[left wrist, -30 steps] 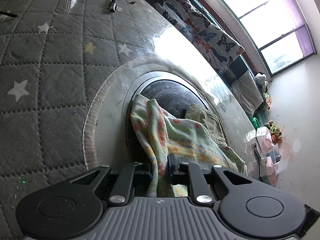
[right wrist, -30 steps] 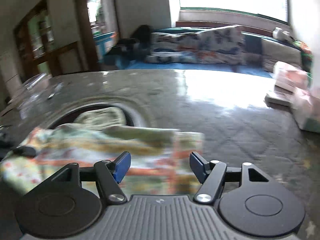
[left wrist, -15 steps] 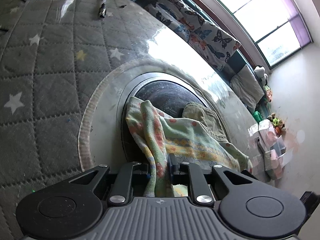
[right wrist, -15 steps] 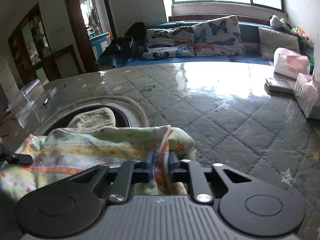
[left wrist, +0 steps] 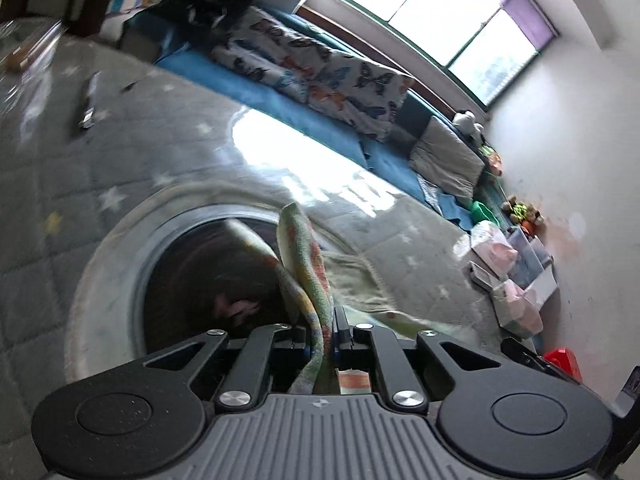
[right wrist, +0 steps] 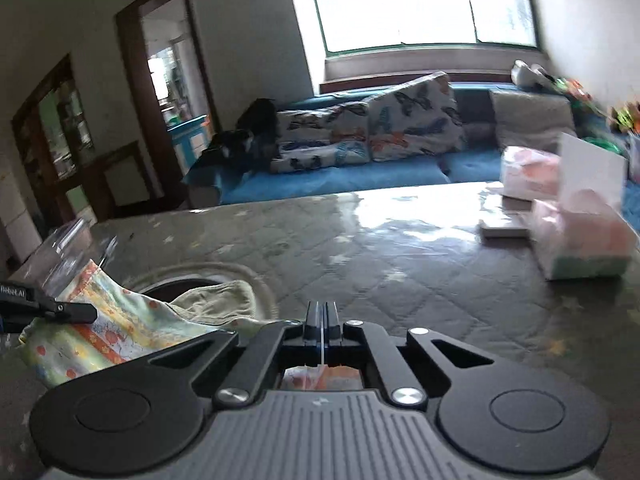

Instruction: Fold clothes

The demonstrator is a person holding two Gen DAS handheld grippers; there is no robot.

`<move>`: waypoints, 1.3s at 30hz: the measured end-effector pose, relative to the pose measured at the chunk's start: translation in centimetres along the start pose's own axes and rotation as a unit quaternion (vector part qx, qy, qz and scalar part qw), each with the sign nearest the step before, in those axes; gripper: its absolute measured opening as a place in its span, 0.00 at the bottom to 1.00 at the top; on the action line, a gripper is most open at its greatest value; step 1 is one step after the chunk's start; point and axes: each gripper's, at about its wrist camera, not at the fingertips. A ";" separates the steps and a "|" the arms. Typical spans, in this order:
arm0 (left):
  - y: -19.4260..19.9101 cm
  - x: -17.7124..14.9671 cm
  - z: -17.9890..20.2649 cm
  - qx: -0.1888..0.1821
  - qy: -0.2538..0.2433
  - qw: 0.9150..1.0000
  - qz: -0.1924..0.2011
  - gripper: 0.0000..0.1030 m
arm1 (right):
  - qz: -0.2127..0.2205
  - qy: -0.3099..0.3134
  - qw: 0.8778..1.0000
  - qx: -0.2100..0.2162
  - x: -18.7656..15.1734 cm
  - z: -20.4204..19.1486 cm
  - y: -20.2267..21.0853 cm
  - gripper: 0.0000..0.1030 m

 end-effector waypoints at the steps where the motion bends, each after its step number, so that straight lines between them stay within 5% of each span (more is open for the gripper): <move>1: -0.1 0.1 0.4 -0.001 -0.003 1.000 0.001 0.10 | -0.002 -0.008 1.000 0.000 0.0 0.5 0.1 0.04; 3: -0.3 0.0 0.7 0.003 -0.008 1.000 0.002 0.10 | -0.012 -0.017 1.000 0.001 -0.4 1.2 -0.1 0.07; 7: -0.4 -0.1 0.1 0.013 -0.005 1.000 -0.001 0.10 | -0.039 -0.042 0.998 0.010 -2.1 2.3 -1.8 0.40; 13: -0.9 -0.2 -1.7 0.029 0.008 1.000 -0.009 0.10 | -0.044 -0.074 0.996 0.027 -3.4 3.6 -4.3 0.56; 18: -1.5 -0.4 -2.3 0.036 0.011 0.999 -0.015 0.10 | -0.041 -0.050 0.997 0.041 -3.7 2.0 -6.0 0.55; 22: -1.7 -0.5 -2.4 0.039 0.014 0.999 -0.019 0.10 | -0.047 -0.047 0.996 0.057 -4.1 1.0 -6.9 0.14; 24: -1.4 -0.5 -2.2 0.035 0.011 0.999 -0.016 0.10 | -0.049 -0.057 0.996 0.057 -4.1 1.0 -6.9 0.10; 31: -0.1 0.3 0.7 0.004 -0.017 1.000 0.002 0.09 | -0.011 -0.045 0.997 0.057 -2.7 0.2 -2.9 0.07; 39: 0.0 1.1 5.4 -0.033 -0.051 0.998 0.011 0.09 | 0.036 -0.004 0.999 0.004 0.2 0.4 2.6 0.07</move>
Point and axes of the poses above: each gripper's, at about its wrist camera, not at the fingertips, and y roughly against the way its jaws point, z to its right, x to its top, and after that the axes turned 12 degrees about x, right-handed
